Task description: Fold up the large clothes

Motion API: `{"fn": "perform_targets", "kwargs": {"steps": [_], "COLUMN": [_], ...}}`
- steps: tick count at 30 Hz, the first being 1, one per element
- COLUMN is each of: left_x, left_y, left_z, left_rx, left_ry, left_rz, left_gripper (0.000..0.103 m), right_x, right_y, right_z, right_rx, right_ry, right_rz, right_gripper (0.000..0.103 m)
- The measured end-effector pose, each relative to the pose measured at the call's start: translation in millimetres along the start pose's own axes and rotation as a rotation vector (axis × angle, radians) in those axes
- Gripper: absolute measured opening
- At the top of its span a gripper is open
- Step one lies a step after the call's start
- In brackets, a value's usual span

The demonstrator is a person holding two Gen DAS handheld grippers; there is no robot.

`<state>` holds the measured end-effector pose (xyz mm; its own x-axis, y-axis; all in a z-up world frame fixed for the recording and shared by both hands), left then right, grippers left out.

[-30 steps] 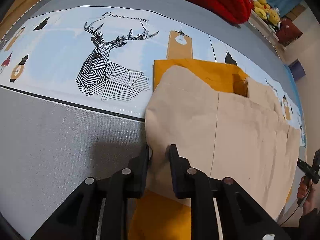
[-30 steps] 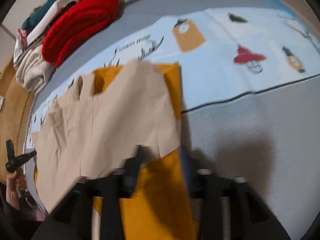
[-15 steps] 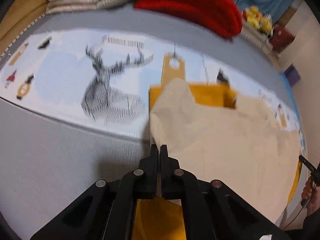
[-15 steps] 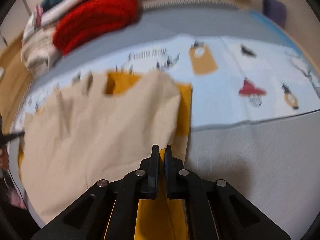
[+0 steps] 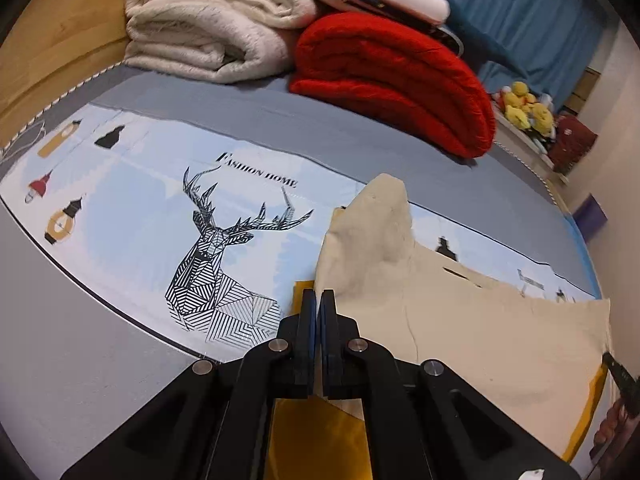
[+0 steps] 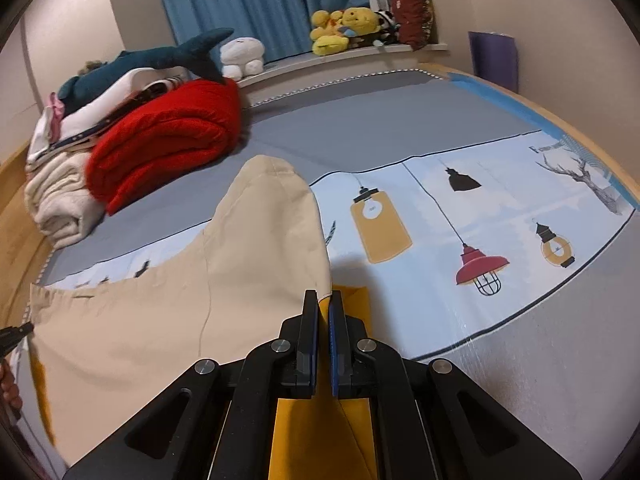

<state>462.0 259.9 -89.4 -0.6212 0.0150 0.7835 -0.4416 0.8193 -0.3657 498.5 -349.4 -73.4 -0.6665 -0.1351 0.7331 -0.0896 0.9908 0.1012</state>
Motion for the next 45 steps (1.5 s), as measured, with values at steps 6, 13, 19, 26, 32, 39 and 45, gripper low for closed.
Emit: {"fn": "perform_targets", "kwargs": {"steps": [6,13,19,26,32,39,45], "left_x": [-38.0,-10.1,-29.3,-55.2,-14.5,-7.9,10.4], "left_y": [9.2,0.1,-26.6,-10.6,-38.2,-11.3,30.0], "left_z": [12.7,9.5,47.2,73.7,93.8,164.3,163.3], "left_rx": [0.036,-0.022,-0.145,-0.197,-0.342,-0.618,-0.484], "left_ry": [0.115,0.065,0.314,0.377,0.45,0.623,0.58], "left_rz": [-0.05,-0.074,0.159,-0.082,0.06,-0.04,-0.028], "left_gripper": [0.008,0.039,0.04,0.04,0.04,0.042,0.044], "right_x": [-43.6,-60.8,-18.1,-64.8,-20.0,-11.2,9.3], "right_y": [-2.1,-6.3,6.6,9.6,15.5,13.5,-5.1], "right_z": [16.1,32.2,18.5,82.7,68.3,123.0,141.0], "right_rx": [-0.039,0.013,0.051,0.184,0.219,0.372,0.337], "right_ry": [0.113,0.238,0.111,0.5,0.419,0.598,0.61], "right_rz": [0.056,0.177,0.031,0.003,-0.072,-0.113,-0.124], "right_gripper": [0.005,0.02,0.024,0.024,0.024,0.024,0.024]}}
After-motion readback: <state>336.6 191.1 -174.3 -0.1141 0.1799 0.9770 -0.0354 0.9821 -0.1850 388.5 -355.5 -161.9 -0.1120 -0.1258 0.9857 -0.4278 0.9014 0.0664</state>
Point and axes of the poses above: each gripper's, at about its wrist camera, not at the fingertips, and x roughly against the way its jaws point, y to its left, z to its underside, the point moved 2 cm from there along -x, roughly the way its jaws point, and after that the axes turned 11 degrees about x, right-handed, at the moved point
